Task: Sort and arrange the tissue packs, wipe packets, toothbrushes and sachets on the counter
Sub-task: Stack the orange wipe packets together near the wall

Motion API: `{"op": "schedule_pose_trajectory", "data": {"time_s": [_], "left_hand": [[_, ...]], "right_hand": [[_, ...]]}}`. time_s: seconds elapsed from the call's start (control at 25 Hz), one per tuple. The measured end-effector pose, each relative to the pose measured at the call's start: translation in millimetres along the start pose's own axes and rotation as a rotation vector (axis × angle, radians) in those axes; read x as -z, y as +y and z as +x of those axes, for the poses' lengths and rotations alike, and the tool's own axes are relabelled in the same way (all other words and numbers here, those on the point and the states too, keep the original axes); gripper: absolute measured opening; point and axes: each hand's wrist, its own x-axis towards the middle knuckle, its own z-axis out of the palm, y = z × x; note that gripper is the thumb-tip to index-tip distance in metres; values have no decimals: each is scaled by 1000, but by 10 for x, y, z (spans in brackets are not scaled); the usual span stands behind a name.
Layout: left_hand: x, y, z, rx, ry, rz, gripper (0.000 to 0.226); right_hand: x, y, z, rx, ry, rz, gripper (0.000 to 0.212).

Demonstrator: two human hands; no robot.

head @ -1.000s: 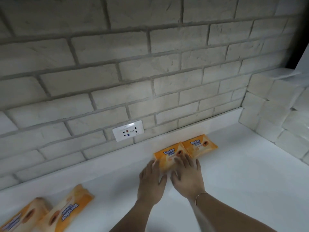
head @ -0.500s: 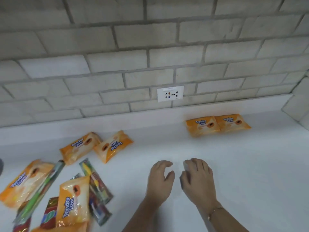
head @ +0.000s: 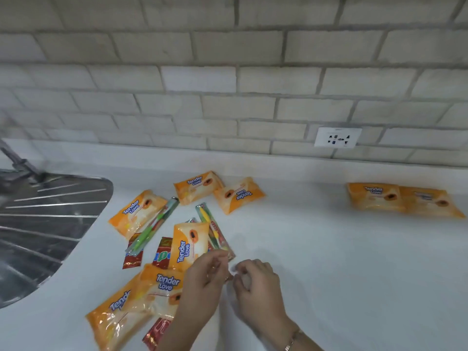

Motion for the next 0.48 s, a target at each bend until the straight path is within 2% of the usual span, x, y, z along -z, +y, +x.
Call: {"op": "schedule_pose_trajectory", "data": {"time_s": [0.12, 0.2, 0.4, 0.48], "left_hand": [[460, -99, -163, 34, 142, 62, 20], [672, -194, -251, 82, 204, 115, 18], [1117, -440, -419, 163, 343, 353, 19], [1214, -581, -440, 235, 325, 525, 31]], "right_hand": [[-160, -315, -26, 40, -131, 75, 19], [-231, -476, -49, 0, -198, 90, 16], [-389, -764, -116, -33, -327, -49, 23], [-425, -810, -141, -79, -380, -39, 24]]}}
